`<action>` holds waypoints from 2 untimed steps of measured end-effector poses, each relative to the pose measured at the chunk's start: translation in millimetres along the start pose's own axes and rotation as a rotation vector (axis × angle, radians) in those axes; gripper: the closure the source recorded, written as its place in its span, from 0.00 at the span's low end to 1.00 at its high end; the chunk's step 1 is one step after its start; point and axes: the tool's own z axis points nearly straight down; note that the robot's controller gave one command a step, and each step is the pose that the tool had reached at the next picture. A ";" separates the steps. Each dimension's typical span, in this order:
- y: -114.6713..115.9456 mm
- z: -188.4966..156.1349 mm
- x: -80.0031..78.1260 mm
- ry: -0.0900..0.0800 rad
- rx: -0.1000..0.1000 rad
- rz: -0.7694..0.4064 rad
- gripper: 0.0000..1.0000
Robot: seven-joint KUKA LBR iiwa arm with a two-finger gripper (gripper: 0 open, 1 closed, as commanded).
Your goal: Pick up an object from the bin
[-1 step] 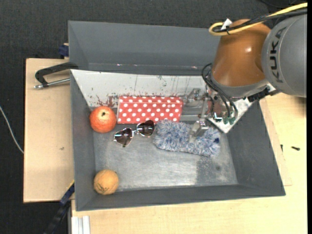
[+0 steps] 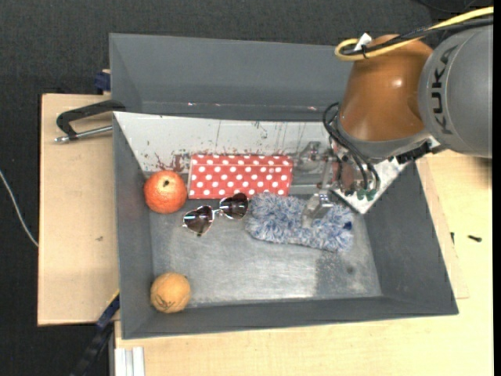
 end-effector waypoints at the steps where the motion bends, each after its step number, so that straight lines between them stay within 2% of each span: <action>1: -10.4 103.1 17.8 0.002 0.000 -0.027 1.00; 2: -10.4 103.1 17.8 0.002 0.000 -0.027 1.00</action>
Offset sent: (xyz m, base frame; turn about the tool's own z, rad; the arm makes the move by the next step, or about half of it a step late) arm 0.0000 0.0000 0.0000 0.0000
